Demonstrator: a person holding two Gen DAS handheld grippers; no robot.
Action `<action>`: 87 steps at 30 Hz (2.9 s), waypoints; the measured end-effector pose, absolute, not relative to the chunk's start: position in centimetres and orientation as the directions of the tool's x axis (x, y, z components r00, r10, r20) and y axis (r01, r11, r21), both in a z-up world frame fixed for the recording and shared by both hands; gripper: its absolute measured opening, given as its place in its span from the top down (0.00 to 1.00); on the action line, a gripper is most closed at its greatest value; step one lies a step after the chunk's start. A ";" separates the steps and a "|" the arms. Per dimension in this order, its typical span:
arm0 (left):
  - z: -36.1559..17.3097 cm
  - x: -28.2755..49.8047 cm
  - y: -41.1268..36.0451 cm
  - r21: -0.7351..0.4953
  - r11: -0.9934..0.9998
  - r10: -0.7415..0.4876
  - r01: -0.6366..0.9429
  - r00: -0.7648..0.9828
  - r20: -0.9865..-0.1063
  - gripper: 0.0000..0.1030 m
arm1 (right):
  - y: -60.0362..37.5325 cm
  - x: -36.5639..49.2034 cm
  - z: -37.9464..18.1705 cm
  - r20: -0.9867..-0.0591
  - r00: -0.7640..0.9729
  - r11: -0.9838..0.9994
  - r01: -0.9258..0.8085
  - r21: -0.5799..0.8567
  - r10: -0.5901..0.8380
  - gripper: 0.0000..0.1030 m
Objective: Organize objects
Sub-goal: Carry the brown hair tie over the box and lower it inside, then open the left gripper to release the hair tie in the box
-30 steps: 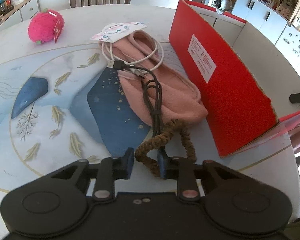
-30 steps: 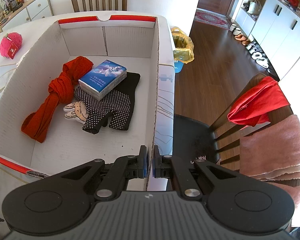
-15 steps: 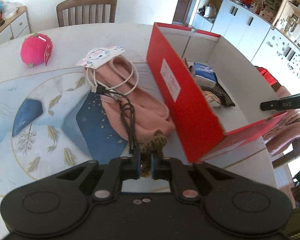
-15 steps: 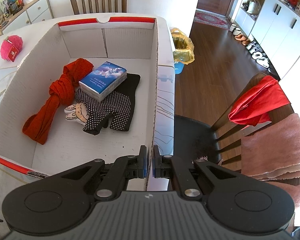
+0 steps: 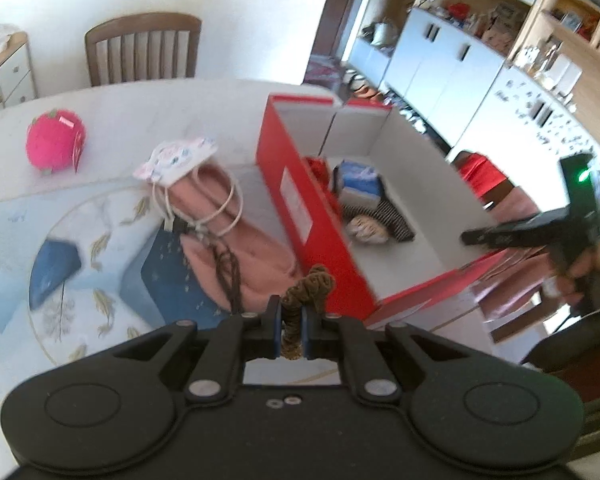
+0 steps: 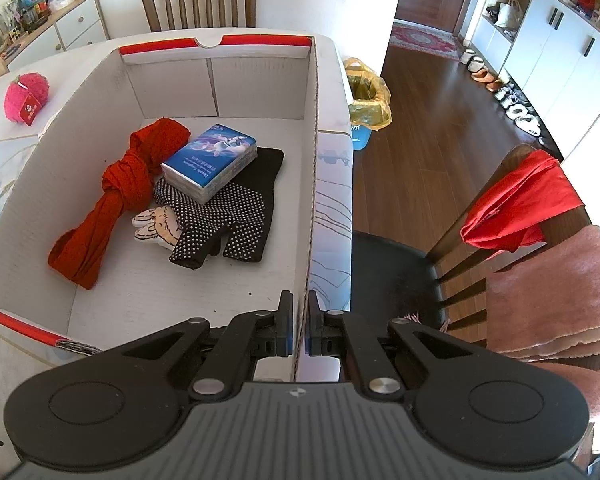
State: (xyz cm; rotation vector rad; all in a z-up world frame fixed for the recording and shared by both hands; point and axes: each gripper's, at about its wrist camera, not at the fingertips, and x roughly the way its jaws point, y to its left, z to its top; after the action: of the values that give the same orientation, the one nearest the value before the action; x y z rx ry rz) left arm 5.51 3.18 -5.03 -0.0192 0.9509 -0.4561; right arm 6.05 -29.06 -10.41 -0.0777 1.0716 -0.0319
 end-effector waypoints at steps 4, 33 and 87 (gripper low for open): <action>-2.8 6.0 3.1 -0.204 0.895 -0.402 0.398 0.517 -0.756 0.94 | -29.2 6.0 -10.4 -0.876 0.479 0.997 -0.010 -0.076 -0.062 0.96; -6.7 12.9 -11.3 -0.174 0.734 -0.472 0.657 0.310 -0.825 0.94 | -29.5 5.8 -10.1 -0.870 0.491 0.999 -0.001 -0.049 -0.042 0.96; -6.7 12.5 -11.9 -0.116 0.784 -0.390 0.610 0.337 -0.857 0.49 | -29.5 5.9 -10.1 -0.869 0.492 0.999 -0.006 -0.049 -0.040 0.95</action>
State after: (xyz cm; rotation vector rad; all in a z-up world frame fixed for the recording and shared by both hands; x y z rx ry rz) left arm 12.54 -11.89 -6.69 0.2424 1.0388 -0.6597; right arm 5.91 -29.49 -10.11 -0.0470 1.0559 -0.0207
